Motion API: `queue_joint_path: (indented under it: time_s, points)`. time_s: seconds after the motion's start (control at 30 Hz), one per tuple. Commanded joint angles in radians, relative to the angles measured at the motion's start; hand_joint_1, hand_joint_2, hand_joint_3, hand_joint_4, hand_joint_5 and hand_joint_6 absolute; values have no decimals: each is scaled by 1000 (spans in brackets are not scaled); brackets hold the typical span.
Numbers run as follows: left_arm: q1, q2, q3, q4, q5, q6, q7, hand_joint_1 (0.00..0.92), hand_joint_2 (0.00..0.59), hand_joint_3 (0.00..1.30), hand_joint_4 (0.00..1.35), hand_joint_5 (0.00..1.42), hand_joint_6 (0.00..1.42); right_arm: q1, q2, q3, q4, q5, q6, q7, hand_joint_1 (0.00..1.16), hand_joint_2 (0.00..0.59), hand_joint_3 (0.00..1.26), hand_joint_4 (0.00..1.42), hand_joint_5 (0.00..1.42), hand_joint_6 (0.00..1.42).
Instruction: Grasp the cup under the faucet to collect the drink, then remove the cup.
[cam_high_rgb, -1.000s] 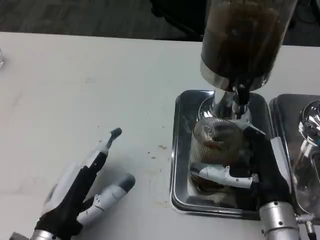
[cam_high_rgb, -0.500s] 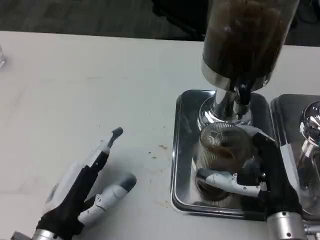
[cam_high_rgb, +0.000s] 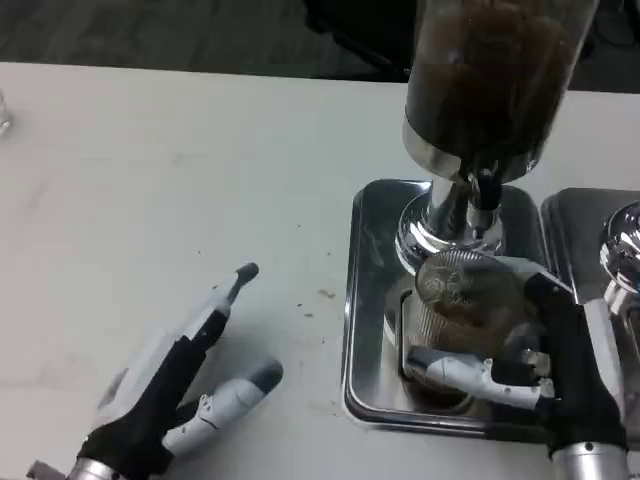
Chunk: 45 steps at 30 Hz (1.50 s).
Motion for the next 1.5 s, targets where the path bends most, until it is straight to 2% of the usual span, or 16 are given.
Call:
queue_joint_path:
  time_s: [0.03, 0.27, 0.47, 0.63, 0.73, 0.97, 1.1, 1.5]
  points:
    - [5, 35, 0, -41, 40, -13, 16, 0, 125, 13, 0, 0, 0, 22, -10, 0, -74, -8, -32, 4, 1093, 117, 833, 887, 968, 1247]
    - [68, 102, 30, -183, 125, 33, 42, 0, 118, 0, 0, 0, 0, 63, -18, -4, -151, 10, -21, 39, 1087, 118, 838, 887, 968, 1250]
    - [179, 185, 83, -394, 207, 122, 22, 0, 98, 0, 0, 0, 0, 96, -28, 8, -224, 14, -12, 83, 1084, 118, 842, 900, 977, 1253]
    - [272, 219, 115, -532, 263, 186, 19, 0, 95, 0, 0, 0, 0, 151, -40, 22, -307, 26, -4, 131, 1083, 118, 843, 904, 979, 1253]
    - [314, 225, 123, -574, 276, 198, 22, 0, 92, 0, 0, 0, 0, 178, -59, 20, -356, -4, -11, 146, 1083, 118, 843, 905, 979, 1253]
    - [393, 213, 122, -641, 305, 204, 38, 0, 90, 0, 0, 0, 0, 224, -64, 30, -417, 21, 4, 189, 1079, 117, 843, 905, 980, 1269]
    - [435, 205, 138, -669, 303, 197, 61, 0, 112, 0, 0, 0, 0, 254, -68, 32, -468, 27, 8, 209, 1076, 117, 843, 905, 980, 1271]
    - [511, 192, 162, -713, 286, 193, 66, 0, 120, 0, 0, 0, 0, 326, -80, 16, -541, 40, 5, 235, 1071, 116, 843, 905, 980, 1272]
